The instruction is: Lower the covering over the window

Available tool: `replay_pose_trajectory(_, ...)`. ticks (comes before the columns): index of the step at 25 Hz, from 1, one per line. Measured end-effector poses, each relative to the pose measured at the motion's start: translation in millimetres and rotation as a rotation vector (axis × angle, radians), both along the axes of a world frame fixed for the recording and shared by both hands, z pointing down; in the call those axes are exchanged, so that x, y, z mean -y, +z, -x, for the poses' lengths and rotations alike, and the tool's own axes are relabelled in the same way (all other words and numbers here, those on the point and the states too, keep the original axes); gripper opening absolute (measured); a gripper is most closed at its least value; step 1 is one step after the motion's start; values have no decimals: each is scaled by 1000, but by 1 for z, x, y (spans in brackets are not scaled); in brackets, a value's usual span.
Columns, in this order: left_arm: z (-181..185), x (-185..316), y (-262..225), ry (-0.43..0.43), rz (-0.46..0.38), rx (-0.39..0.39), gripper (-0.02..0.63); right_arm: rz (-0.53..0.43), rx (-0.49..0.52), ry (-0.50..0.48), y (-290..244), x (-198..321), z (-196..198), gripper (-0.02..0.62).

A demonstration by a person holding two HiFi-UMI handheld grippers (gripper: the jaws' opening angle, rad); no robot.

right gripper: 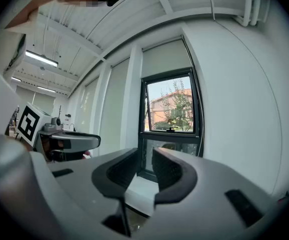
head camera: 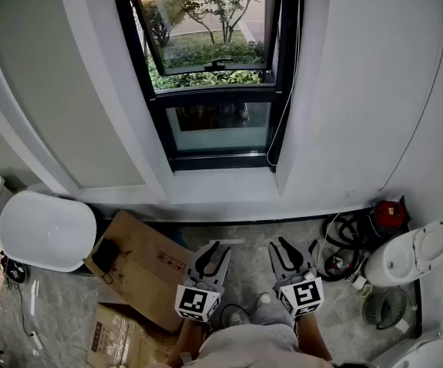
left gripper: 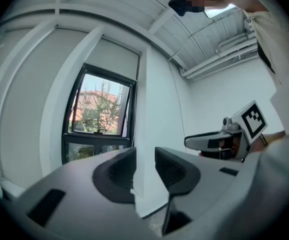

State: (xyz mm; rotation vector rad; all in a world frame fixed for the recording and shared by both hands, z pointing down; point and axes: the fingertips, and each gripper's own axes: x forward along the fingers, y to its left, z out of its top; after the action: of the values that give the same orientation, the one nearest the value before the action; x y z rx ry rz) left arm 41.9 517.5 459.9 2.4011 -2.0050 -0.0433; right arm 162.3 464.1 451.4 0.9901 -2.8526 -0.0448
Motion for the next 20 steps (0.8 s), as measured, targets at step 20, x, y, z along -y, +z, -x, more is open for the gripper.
replay_pose_trajectory(20, 34, 75, 3, -34, -24, 5, 123, -17, 28, -27, 7, 81, 47, 120)
